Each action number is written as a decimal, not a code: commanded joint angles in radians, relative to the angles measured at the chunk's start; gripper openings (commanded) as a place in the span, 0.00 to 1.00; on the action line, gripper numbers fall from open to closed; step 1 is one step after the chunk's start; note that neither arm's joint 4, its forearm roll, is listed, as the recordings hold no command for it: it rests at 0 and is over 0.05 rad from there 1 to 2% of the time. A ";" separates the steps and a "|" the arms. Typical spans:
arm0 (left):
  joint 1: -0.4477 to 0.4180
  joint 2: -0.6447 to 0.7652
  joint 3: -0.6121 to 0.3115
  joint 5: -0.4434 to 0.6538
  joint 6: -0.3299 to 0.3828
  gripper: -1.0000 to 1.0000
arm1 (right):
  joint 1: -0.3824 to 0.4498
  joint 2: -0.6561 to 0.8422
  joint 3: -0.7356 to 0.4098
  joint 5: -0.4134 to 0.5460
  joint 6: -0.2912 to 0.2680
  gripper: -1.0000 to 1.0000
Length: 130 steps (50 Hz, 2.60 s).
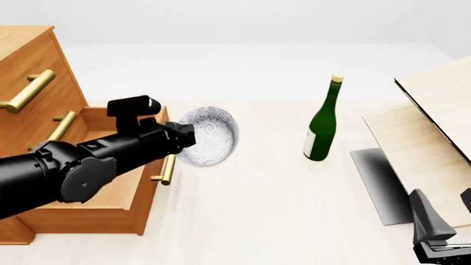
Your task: Put the bowl in the bottom drawer of the cabinet and close it.
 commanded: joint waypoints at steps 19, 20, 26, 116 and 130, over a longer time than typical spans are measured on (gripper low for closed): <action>0.093 -0.188 0.067 0.063 0.044 0.00 | 0.001 0.002 0.000 -0.001 -0.001 1.00; 0.093 -0.188 0.067 0.063 0.044 0.00 | 0.001 0.002 0.000 -0.001 -0.001 1.00; 0.112 -0.223 0.081 0.076 0.047 0.00 | 0.001 0.002 0.000 -0.002 -0.001 1.00; 0.525 -0.292 0.230 0.002 0.179 0.00 | 0.001 0.002 0.000 -0.001 -0.001 1.00; 0.550 -0.231 0.256 -0.053 0.176 0.00 | 0.001 0.002 0.000 -0.001 -0.001 1.00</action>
